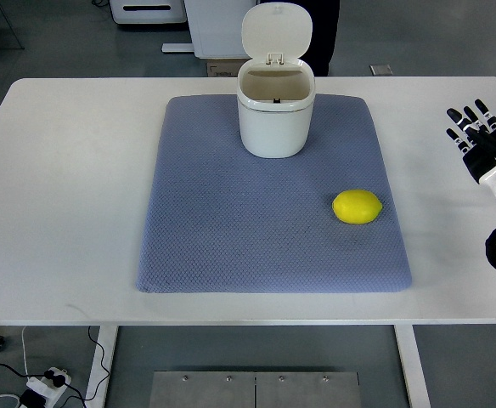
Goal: Put lemon in trash with right hand
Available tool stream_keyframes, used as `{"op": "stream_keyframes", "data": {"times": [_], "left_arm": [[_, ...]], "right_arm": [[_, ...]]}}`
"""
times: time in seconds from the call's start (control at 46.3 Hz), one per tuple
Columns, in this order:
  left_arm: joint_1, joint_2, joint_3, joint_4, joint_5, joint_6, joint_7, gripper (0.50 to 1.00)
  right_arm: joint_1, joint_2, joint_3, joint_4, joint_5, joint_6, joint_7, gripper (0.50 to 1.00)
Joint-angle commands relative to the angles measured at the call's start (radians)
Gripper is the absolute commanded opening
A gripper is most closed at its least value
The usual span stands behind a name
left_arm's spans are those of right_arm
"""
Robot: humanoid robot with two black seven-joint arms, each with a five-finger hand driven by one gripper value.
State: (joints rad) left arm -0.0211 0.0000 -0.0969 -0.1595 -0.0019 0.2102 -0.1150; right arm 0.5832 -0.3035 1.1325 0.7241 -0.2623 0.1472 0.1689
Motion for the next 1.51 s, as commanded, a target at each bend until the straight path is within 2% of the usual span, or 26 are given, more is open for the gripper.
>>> {"op": "stream_keyframes", "data": {"times": [0.0,1.489], "left_arm": [[0.0,0.0,0.0,0.0,0.0,0.0,0.0,1.0],[0.004,0.0,-0.003,0.002,-0.001,0.0,0.0,1.0]], "right_arm": [[0.001,-0.002,0.001,0.0,0.0,0.0,0.0,1.0],[0.021,-0.006,0.0,0.002,0.002,0.0,0.0,1.0]]}}
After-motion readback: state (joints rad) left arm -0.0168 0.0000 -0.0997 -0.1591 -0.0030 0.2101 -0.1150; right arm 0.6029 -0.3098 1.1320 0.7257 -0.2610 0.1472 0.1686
